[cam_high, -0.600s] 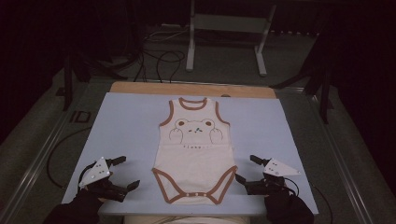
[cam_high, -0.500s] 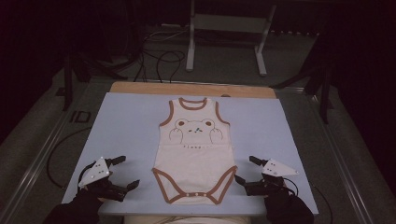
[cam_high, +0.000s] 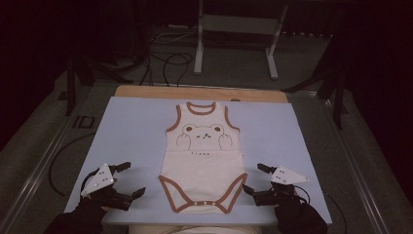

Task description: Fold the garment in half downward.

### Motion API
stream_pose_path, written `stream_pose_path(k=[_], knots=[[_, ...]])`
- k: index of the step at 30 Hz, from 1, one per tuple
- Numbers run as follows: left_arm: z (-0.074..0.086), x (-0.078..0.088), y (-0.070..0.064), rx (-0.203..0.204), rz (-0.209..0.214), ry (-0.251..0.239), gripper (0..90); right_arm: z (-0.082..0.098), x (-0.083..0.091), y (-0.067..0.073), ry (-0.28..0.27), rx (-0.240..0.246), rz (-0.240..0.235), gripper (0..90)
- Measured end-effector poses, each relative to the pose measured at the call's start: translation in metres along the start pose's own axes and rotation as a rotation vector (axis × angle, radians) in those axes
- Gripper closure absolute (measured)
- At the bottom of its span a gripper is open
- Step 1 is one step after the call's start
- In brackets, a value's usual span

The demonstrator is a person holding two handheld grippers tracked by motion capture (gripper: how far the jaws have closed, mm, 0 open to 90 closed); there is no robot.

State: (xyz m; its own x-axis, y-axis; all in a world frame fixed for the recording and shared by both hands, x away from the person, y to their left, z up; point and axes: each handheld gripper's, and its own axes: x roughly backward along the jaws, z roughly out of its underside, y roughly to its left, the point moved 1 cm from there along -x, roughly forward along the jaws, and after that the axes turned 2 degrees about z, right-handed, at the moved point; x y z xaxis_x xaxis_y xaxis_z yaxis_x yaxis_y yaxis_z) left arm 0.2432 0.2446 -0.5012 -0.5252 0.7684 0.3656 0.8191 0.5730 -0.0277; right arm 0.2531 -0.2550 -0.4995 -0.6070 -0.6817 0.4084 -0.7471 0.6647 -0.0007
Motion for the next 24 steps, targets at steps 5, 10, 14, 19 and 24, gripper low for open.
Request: stream_pose_path(k=[5,10,14,19,24], knots=[[-0.006,0.001,-0.004,0.0,0.023,-0.003,0.3,-0.007,0.004,0.005,-0.006,0.008,0.002,8.0],[-0.009,0.0,-0.007,0.022,0.05,-0.014,0.3,-0.019,0.011,0.01,-0.014,0.028,0.0,8.0],[-0.017,-0.001,-0.009,0.005,0.061,0.0,0.3,-0.029,0.017,0.011,-0.038,0.036,0.007,8.0],[-0.027,0.002,-0.009,-0.005,0.069,-0.01,0.3,-0.044,0.023,0.01,-0.047,0.05,0.021,8.0],[-0.039,0.004,-0.006,-0.013,0.057,-0.011,0.2,-0.059,0.025,0.008,-0.053,0.057,0.024,8.0]])
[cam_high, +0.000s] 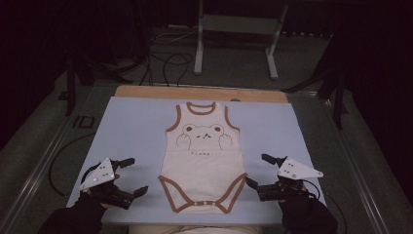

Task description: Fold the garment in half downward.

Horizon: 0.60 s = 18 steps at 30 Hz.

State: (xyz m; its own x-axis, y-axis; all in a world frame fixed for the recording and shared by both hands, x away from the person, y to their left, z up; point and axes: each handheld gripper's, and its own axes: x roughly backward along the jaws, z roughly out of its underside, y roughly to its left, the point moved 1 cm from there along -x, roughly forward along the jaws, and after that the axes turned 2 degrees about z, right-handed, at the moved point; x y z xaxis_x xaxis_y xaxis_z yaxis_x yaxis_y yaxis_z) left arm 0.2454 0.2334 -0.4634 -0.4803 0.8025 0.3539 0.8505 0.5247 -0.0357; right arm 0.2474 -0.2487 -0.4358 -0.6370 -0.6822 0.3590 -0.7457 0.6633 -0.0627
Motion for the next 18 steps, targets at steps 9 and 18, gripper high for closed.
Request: stream_pose_path(k=[9,18], knots=[[-0.023,0.0,0.008,-0.024,0.005,-0.014,0.2,-0.022,-0.002,-0.01,-0.039,0.014,0.013,8.0],[-0.037,-0.006,0.016,-0.026,0.005,-0.002,0.2,-0.037,-0.008,-0.023,-0.054,0.035,0.032,8.0]])
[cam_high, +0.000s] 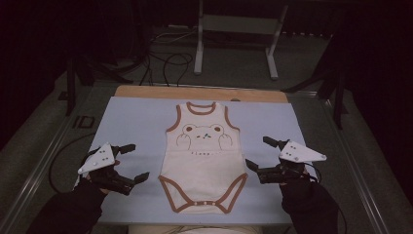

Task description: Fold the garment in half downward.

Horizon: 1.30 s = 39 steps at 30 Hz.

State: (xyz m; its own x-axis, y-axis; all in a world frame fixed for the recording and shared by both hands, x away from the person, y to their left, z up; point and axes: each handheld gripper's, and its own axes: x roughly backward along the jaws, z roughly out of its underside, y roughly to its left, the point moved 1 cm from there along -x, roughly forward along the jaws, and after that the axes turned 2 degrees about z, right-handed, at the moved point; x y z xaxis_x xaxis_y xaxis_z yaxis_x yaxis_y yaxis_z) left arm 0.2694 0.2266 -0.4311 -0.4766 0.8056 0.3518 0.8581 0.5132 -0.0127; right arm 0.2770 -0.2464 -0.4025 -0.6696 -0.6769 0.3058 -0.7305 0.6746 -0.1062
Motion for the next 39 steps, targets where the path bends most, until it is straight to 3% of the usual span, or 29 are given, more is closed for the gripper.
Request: stream_pose_path(k=[7,18,30,39], knots=[[-0.013,-0.011,0.008,-0.002,-0.008,0.015,0.3,-0.011,-0.01,-0.01,-0.001,0.001,0.016,8.0],[-0.021,-0.027,0.017,0.001,-0.006,0.04,0.3,-0.011,-0.027,-0.02,0.005,-0.018,0.011,8.0],[-0.026,-0.047,0.026,0.005,-0.004,0.052,0.3,0.0,-0.053,-0.027,0.048,-0.038,0.012,8.0],[-0.016,-0.066,0.038,0.022,-0.041,0.122,0.3,0.018,-0.073,-0.035,0.122,-0.048,0.043,8.3]])
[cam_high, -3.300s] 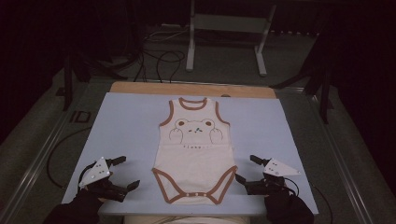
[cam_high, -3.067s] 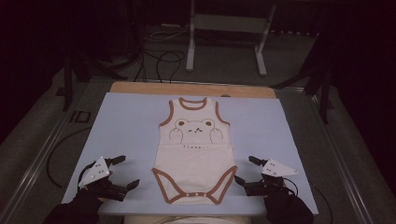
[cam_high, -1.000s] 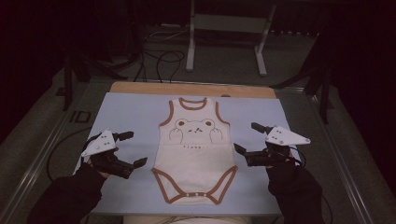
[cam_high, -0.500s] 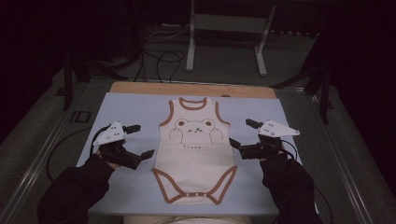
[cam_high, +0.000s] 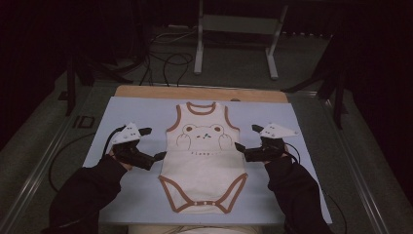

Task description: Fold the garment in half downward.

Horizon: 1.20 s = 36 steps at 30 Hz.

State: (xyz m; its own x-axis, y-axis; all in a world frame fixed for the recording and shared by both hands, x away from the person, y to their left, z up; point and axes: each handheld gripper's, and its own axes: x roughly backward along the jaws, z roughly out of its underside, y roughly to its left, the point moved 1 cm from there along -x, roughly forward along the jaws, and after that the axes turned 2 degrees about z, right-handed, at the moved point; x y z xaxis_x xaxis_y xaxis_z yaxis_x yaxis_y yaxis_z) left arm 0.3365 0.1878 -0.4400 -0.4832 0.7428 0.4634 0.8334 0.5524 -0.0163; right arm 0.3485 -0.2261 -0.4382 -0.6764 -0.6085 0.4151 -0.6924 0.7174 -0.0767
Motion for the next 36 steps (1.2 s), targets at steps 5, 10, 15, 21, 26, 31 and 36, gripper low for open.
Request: stream_pose_path(k=[5,10,15,21,26,31,36], knots=[[0.006,-0.012,0.006,0.018,-0.011,0.029,0.3,0.012,-0.013,-0.004,0.059,-0.003,0.019,8.2],[0.012,-0.024,0.01,0.04,-0.018,0.059,0.3,0.021,-0.023,-0.007,0.094,-0.015,0.03,8.3],[0.018,-0.035,0.011,0.046,-0.026,0.091,0.3,0.029,-0.033,-0.008,0.131,-0.038,0.026,8.2],[0.032,-0.048,0.018,0.072,-0.025,0.157,0.3,0.036,-0.044,-0.011,0.156,-0.093,0.015,8.2],[0.04,-0.057,0.022,0.082,-0.018,0.207,0.4,0.042,-0.052,-0.014,0.2,-0.099,0.031,9.1],[0.044,-0.063,0.023,0.1,-0.021,0.244,4.0,0.049,-0.058,-0.017,0.238,-0.1,0.026,14.3],[0.045,-0.068,0.025,0.119,-0.019,0.275,8.4,0.054,-0.06,-0.021,0.259,-0.116,0.023,18.0]])
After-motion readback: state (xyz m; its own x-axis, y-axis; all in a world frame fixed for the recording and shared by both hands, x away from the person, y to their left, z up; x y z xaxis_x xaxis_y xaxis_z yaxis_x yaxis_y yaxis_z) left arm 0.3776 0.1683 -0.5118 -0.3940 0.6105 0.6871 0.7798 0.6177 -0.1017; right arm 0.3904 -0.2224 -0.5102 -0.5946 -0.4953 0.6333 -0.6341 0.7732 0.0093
